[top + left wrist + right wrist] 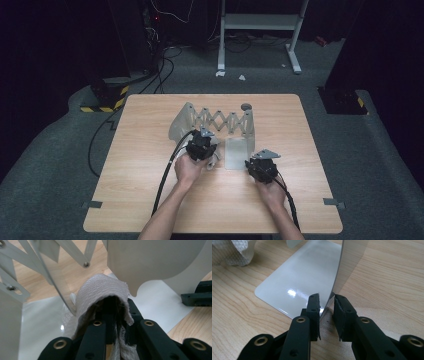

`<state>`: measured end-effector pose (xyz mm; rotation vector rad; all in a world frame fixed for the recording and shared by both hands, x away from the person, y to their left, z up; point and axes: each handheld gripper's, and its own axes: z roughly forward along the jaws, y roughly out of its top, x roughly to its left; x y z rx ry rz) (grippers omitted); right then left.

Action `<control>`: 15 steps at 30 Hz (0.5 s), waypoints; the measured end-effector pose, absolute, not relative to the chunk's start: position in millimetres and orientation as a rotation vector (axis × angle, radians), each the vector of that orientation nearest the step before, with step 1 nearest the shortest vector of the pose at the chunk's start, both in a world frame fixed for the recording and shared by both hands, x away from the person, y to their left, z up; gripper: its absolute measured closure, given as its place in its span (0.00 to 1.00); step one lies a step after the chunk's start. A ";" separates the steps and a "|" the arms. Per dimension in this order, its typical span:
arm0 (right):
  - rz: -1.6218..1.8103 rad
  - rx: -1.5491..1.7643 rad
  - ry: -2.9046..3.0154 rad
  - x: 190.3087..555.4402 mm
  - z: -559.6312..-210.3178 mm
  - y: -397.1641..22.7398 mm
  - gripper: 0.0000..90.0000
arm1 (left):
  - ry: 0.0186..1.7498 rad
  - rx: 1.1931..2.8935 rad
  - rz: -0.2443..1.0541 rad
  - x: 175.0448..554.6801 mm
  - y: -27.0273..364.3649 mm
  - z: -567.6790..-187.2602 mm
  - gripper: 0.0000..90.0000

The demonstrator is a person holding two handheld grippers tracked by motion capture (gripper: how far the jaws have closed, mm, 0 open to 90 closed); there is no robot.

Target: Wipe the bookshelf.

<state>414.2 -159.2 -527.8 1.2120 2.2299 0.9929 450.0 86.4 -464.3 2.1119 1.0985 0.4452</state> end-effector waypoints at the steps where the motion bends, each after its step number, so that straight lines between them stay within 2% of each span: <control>1: 0.993 1.214 2.229 414.1 -527.8 -159.1 0.83 | 1.099 2.109 0.449 450.0 86.9 -462.1 0.90; 15: 0.993 1.214 2.230 414.0 -527.8 -159.1 0.83 | 1.108 2.048 0.476 446.8 95.2 -438.3 0.90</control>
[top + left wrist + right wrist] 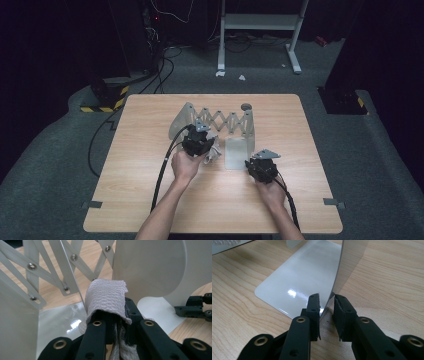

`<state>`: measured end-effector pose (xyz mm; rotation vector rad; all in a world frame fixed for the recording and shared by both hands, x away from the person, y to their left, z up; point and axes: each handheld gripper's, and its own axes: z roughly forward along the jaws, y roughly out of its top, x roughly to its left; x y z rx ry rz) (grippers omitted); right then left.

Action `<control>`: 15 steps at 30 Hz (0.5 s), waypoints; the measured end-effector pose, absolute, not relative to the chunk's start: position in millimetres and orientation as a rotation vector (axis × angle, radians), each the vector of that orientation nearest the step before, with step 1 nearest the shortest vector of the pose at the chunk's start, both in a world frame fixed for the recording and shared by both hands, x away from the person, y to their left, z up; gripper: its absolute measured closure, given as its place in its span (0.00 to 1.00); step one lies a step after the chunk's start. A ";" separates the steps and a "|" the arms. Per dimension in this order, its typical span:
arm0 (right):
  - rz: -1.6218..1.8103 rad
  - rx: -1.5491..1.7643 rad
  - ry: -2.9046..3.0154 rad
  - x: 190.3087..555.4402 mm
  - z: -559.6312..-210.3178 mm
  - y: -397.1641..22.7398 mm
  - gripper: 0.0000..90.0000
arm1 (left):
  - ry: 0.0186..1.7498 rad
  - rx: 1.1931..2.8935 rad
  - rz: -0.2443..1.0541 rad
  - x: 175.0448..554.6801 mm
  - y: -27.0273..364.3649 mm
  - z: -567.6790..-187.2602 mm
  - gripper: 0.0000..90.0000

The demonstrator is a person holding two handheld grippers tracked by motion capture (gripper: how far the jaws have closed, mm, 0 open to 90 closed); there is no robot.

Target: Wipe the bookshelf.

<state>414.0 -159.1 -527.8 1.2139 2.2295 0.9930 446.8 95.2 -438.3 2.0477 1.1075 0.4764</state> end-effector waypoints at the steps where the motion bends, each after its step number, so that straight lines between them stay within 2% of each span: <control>1: 0.993 1.214 2.229 414.0 -527.8 -159.1 0.83 | 1.108 2.043 0.477 446.8 95.5 -436.6 0.90; 15: 0.993 1.210 2.231 414.2 -527.9 -159.3 0.84 | 1.080 2.000 0.523 446.0 94.8 -411.7 0.90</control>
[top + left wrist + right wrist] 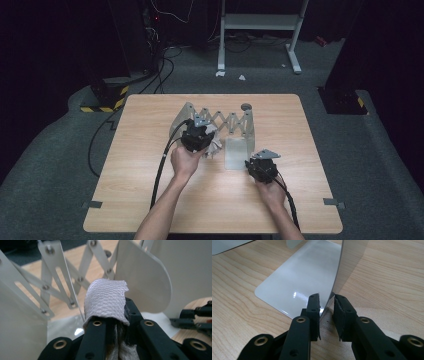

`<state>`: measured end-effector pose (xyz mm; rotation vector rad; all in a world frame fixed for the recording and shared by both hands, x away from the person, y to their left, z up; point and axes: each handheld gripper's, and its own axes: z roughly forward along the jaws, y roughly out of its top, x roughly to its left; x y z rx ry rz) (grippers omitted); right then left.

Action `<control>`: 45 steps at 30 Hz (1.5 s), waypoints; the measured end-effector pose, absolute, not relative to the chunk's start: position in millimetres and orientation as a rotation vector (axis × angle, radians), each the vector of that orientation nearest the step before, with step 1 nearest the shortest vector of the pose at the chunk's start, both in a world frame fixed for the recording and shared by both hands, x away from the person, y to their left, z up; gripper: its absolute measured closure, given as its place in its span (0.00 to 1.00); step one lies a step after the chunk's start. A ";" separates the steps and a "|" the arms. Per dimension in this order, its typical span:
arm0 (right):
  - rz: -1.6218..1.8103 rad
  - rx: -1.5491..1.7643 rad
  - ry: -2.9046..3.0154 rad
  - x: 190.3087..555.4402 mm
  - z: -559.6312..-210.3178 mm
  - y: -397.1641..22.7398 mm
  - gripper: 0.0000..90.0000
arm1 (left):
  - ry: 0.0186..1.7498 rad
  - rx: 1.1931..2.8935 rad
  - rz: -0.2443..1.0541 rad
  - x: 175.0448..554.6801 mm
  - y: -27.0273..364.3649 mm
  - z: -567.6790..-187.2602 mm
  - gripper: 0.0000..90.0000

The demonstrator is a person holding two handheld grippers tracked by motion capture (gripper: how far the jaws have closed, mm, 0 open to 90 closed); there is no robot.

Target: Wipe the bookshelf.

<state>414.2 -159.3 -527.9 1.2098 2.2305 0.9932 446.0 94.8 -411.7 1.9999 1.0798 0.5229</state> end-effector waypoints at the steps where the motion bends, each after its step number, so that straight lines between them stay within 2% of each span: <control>1: 0.993 1.209 2.231 414.2 -527.9 -159.3 0.84 | 1.075 1.997 0.528 446.2 94.1 -408.7 0.90; 9: 0.994 1.210 2.231 414.3 -527.8 -159.4 0.84 | 1.081 1.997 0.543 456.1 89.5 -403.0 0.91; 21: 0.996 1.212 2.233 414.4 -527.8 -159.6 0.84 | 1.139 2.018 0.509 464.2 91.3 -425.8 0.91; 45: 0.995 1.204 2.233 414.3 -527.9 -159.4 0.84 | 1.154 2.059 0.535 461.9 78.7 -454.7 0.91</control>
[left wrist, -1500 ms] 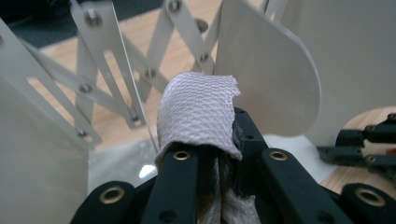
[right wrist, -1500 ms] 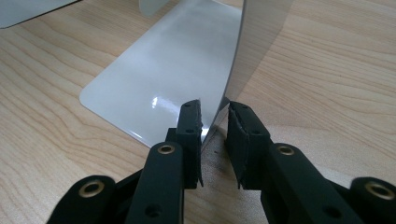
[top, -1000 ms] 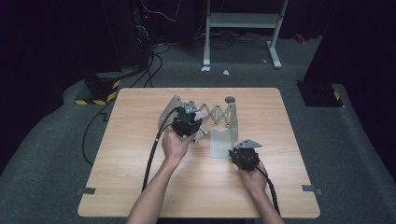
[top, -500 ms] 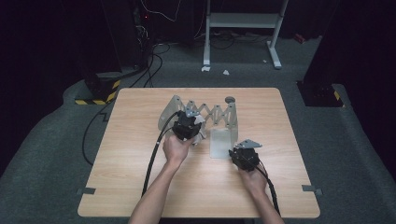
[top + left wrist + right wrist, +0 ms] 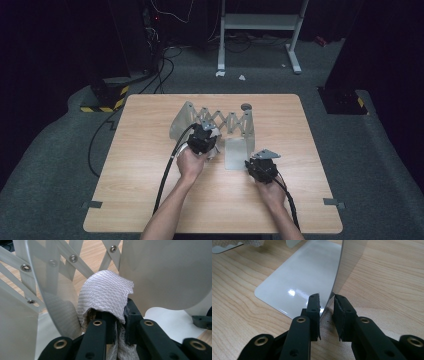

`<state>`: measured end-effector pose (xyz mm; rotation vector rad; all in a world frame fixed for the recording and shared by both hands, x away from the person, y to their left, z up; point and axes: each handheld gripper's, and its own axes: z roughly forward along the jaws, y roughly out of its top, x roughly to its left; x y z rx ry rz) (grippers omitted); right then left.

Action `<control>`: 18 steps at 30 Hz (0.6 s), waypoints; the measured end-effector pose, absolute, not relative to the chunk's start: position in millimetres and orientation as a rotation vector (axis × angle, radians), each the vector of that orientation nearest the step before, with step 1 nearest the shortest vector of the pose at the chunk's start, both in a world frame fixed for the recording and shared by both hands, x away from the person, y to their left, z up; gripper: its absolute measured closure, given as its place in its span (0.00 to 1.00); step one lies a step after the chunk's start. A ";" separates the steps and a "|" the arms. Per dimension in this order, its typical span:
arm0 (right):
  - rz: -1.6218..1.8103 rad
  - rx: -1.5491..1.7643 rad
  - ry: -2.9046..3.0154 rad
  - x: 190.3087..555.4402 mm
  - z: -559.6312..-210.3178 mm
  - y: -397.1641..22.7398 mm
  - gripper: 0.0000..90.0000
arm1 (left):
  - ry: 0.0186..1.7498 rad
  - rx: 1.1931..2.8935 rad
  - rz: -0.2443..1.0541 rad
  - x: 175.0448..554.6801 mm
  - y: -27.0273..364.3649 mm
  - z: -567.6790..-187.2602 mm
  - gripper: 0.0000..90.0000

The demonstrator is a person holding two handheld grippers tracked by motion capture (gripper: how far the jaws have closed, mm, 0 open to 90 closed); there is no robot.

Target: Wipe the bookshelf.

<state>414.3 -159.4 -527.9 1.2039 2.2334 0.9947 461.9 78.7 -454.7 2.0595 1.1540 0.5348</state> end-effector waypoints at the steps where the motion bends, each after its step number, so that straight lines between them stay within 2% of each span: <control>1: 0.995 1.204 2.233 414.3 -527.9 -159.3 0.84 | 1.156 2.068 0.534 462.1 77.9 -456.5 0.91; 12: 0.994 1.208 2.234 414.1 -527.9 -159.2 0.84 | 1.222 2.083 0.500 469.1 79.0 -483.4 0.91; 18: 0.993 1.206 2.234 414.1 -527.9 -159.2 0.84 | 1.224 2.099 0.529 470.8 76.1 -487.6 0.91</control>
